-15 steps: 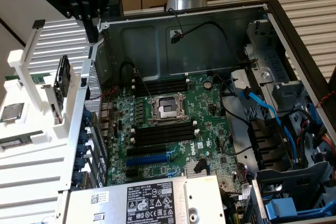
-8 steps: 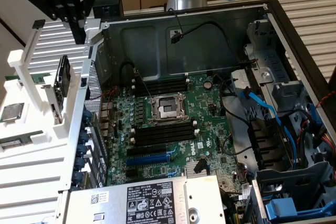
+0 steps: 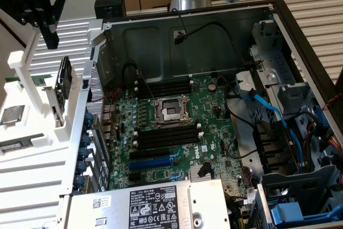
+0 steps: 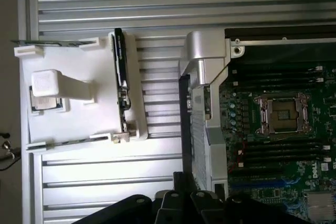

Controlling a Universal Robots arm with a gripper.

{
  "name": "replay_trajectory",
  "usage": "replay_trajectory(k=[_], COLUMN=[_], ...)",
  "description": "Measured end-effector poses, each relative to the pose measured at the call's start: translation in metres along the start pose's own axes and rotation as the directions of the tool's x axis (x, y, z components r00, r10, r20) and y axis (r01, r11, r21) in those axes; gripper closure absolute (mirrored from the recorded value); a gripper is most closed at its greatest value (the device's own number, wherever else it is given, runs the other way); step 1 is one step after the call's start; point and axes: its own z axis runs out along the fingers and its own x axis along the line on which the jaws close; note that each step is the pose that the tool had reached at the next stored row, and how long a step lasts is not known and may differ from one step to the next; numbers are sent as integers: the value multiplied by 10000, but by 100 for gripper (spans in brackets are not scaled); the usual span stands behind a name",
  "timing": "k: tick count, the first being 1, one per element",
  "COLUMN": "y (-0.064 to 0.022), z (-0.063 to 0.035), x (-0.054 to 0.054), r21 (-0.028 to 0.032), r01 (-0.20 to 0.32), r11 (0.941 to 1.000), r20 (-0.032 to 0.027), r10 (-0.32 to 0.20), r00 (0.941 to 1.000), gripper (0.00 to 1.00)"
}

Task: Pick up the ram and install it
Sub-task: 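Reach for the ram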

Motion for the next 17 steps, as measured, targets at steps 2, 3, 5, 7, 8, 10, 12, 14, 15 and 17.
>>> replay_trajectory(k=[2,3,5,7,8,10,12,14,15,17], y=[-9,-7,2,25,38,65,107,144,153,173], z=[4,10,21,39,48,66,91,107,111,118], x=[186,273,366,460,506,589,717,825,865,993], r21=[0,3,22,76,108,173,293,347,351,357], r01=[0,1,2,2,4,7,11,11,12,12], r11=[10000,10000,10000,10000,9999,9999,9996,9994,9994,9994], r20=[1,1,2,5,8,13,20,26,30,37], r10=[0,-1,-2,-2,-4,-7,-11,-12,-13,-13], r00=[10000,10000,10000,10000,10000,10000,10000,10000,10000,10000], gripper=[90,90,90,90,90,90,90,90,90,90])
